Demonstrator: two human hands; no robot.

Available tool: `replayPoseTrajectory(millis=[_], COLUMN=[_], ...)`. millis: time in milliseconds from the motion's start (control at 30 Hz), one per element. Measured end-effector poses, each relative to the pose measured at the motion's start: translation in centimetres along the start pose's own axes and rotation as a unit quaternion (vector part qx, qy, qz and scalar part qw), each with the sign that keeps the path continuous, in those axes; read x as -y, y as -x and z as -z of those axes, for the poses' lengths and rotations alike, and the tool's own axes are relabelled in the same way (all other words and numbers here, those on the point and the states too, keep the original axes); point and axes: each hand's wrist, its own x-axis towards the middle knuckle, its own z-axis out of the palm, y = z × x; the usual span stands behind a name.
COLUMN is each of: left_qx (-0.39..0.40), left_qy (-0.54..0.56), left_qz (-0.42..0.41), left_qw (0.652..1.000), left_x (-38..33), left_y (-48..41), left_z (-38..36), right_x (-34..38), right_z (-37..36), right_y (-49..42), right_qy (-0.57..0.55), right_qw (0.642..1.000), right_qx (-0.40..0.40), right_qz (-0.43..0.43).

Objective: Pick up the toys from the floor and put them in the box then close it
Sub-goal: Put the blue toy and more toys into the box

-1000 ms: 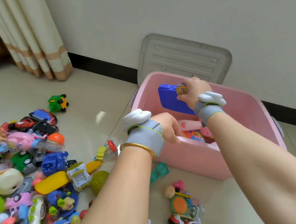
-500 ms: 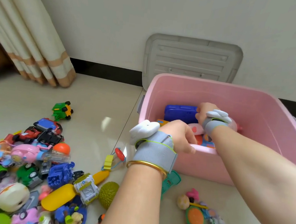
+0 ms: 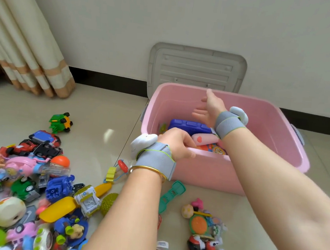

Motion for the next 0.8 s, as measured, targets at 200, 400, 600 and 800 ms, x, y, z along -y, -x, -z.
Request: replayPoseTrajectory(millis=[200, 400, 600, 800], left_qx=[-0.222, -0.356, -0.159, 0.088], left_qy=[-0.018, -0.035, -0.059, -0.195], left_qz=[0.021, 0.01, 0.169, 0.189], left_qw=[0.975, 0.934, 0.971, 0.958], left_x=[-0.6, 0.6, 5.7, 8.7], left_y=[2.1, 6.1, 5.9, 5.1], left_z=[-3.0, -4.3, -6.8, -11.0], right_x=[-1.3, -11.2, -19.9, -21.3], right_z=[3.1, 8.1, 11.6, 10.9], right_y=[10.5, 14.4, 12.5, 11.4], right_qy=[0.004, 0.32, 0.652, 0.683], right_qw=[0.991, 0.941, 0.752, 0.721], right_qx=[0.043, 0.098, 0.094, 0.115], right_qz=[0.124, 0.044, -0.022, -0.017])
